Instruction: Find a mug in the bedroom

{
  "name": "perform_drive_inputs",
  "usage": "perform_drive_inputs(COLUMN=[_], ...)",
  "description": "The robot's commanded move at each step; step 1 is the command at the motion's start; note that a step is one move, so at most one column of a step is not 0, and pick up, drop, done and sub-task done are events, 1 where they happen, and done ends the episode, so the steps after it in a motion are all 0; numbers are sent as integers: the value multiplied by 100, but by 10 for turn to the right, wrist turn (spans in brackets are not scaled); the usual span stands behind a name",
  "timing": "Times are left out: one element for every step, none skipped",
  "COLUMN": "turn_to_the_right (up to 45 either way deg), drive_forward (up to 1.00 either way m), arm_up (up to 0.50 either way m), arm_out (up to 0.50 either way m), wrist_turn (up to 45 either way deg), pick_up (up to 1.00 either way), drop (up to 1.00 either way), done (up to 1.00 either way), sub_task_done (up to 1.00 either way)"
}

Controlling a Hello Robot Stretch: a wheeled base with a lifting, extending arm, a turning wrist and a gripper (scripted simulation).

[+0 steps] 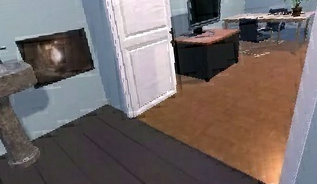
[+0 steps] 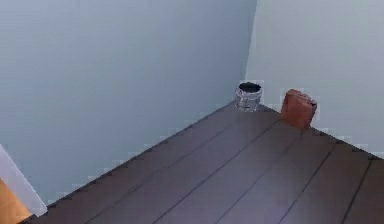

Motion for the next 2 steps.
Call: perform_drive_inputs(turn_to_the_right=[210, 0], drive_forward=[0, 85], arm_up=[0, 0], arm_out=[0, 0], wrist_turn=[0, 0], pick_up=[0, 0], drop=[0, 0], done=[0, 0], sub_task_done=[0, 0])
